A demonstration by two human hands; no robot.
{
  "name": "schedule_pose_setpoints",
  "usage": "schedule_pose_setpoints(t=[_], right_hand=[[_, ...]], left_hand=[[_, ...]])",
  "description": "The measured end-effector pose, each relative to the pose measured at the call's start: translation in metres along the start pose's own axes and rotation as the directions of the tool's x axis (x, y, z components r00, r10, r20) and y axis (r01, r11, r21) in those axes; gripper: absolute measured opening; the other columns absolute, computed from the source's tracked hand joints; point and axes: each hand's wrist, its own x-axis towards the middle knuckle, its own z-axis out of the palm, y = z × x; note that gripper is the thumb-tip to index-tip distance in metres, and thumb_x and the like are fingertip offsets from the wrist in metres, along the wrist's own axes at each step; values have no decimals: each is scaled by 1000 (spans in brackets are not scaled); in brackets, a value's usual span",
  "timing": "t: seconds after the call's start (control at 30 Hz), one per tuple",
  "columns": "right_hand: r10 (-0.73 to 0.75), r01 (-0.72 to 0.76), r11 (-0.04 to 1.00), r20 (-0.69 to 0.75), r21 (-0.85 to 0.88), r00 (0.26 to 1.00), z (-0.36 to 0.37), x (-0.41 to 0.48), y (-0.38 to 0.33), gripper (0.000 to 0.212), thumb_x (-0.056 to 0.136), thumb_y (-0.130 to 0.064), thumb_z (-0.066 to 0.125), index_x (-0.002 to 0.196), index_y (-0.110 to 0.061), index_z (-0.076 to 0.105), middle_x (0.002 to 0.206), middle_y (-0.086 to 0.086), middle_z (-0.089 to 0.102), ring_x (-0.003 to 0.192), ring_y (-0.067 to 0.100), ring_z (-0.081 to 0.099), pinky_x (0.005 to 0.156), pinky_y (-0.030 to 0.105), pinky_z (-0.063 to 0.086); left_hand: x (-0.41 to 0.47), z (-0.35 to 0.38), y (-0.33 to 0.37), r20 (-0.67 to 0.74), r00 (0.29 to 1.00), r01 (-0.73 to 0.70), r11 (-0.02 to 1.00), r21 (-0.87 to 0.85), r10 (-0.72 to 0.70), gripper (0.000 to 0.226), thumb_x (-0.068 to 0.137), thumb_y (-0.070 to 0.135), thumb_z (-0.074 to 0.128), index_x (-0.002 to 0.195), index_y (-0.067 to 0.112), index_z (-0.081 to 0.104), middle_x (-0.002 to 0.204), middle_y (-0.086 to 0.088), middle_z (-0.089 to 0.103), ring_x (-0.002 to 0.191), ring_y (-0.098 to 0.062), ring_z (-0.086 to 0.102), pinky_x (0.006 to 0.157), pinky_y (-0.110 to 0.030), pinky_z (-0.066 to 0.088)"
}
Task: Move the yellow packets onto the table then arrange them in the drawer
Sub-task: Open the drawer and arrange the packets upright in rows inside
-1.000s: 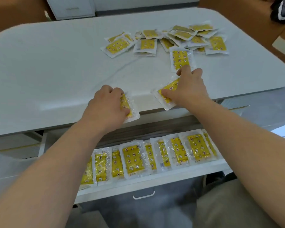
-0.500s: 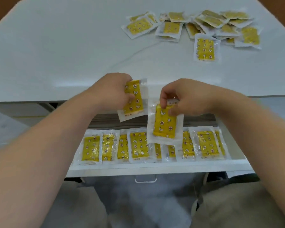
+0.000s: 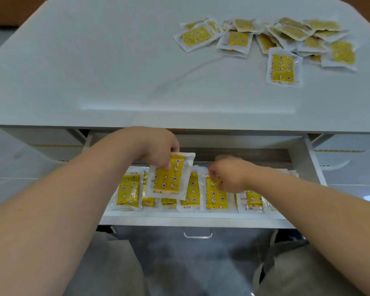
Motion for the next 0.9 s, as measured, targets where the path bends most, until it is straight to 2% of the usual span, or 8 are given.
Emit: schedule_pose_setpoints(t=[0.1,0.17,0.33,0.47,0.67,0.77,0.83,0.9], right_hand=[[17,-29,989,-82,-147,997,3,-3,-1,32,86,-34,71,115,-25,58,124,5,48,119,27,47,101,43,41],[33,-55,979,-111,-199,993,-2,-5,-2,44,84,-39,74,121,-23,55,128,8,47,121,30,47,102,45,41],[6,-11,999,-110,-37,994,-29,-14,-7,18,91,-28,66,106,-22,59,107,1,55,92,20,57,83,39,54],[-8,8,1000,-204,-5,979,-45,-19,-8,10,96,-30,62,103,-22,61,99,-2,55,89,19,58,81,36,55],[-22,19,1000,-260,-11,965,-48,-24,-10,11,100,-32,58,104,-22,61,98,-3,58,88,17,58,76,33,53],[-38,29,999,-294,-33,955,-51,-27,-12,8,99,-29,55,101,-24,60,95,-5,59,88,17,60,74,34,54],[-41,40,999,-315,-12,948,-58,-31,-13,7,94,-22,55,97,-27,59,91,-6,60,85,17,60,69,33,52],[-36,54,998,-338,44,940,-69,-39,-15,11,89,-20,54,93,-27,61,87,-8,62,82,15,60,66,32,52]], left_hand=[[8,9,-11,32,999,34,999,11,-34,24,91,25,73,112,24,62,104,6,64,94,-14,60,78,-29,45],[13,14,-18,71,996,60,998,20,-61,26,90,26,75,111,25,61,107,5,65,98,-16,61,80,-31,47],[25,32,-31,121,987,102,994,49,-108,46,87,30,77,128,24,57,122,2,61,107,-21,60,87,-33,51],[32,48,-33,28,991,123,985,123,-128,60,84,37,79,137,22,53,129,0,60,107,-22,58,81,-30,47],[30,60,-29,-143,976,203,917,343,-163,54,79,57,77,117,24,58,112,2,64,98,-21,60,78,-33,47],[27,61,-24,-187,968,234,882,410,-170,67,78,58,77,128,21,53,119,-1,61,105,-23,61,81,-35,48],[24,58,-16,-185,969,230,878,421,-165,77,79,55,79,138,18,45,127,-4,56,113,-25,60,81,-36,48],[16,47,-4,-166,973,208,921,329,-160,74,80,51,79,137,17,45,126,-4,56,111,-26,60,77,-35,48]])
